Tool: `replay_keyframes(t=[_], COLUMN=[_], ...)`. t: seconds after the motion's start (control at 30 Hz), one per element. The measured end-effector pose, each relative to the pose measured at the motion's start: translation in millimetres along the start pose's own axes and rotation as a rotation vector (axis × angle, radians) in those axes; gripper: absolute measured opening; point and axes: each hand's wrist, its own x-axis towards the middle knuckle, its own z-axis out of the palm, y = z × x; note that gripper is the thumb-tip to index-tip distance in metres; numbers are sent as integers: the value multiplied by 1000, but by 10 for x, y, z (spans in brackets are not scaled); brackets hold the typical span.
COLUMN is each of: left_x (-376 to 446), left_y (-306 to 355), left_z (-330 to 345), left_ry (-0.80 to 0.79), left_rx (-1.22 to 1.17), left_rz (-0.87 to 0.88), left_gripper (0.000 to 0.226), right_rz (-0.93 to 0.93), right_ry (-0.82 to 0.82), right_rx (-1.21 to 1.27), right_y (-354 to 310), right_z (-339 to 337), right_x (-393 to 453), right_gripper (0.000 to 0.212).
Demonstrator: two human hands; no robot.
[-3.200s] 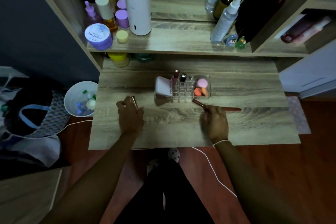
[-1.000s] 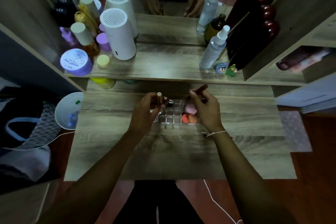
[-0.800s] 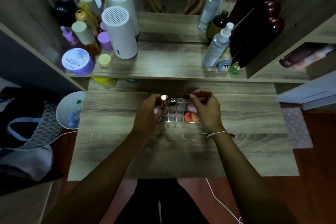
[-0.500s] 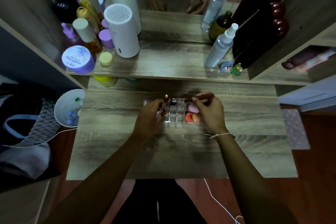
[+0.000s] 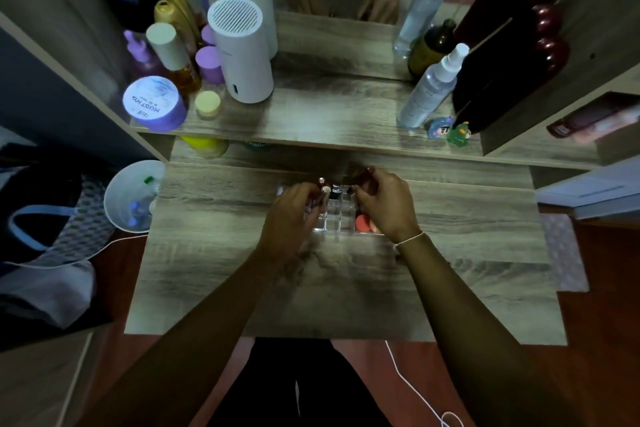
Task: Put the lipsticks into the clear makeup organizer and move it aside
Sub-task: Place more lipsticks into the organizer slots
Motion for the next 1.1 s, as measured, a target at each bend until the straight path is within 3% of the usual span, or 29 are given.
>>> replay_keyframes(t=[0.33, 0.6, 0.83, 1.1], left_x=[-27, -38, -114, -146], left_y=[63, 53, 31, 47], left_z=[-15, -55, -130, -185], left_ry=[1, 9, -51, -32], left_rx=[-7, -28, -50, -52], left_rz=[-39, -15, -56, -54], left_gripper=[25, 32, 54, 57], right_rz=[-52, -61, -52, -5], right_ry=[-108, -87, -116, -112], right_rx=[-295, -281, -305, -279], right_y=[66, 63, 81, 59], right_z=[70, 125, 171, 115], right_x=[39, 45, 45, 35], right_gripper=[23, 21, 25, 29])
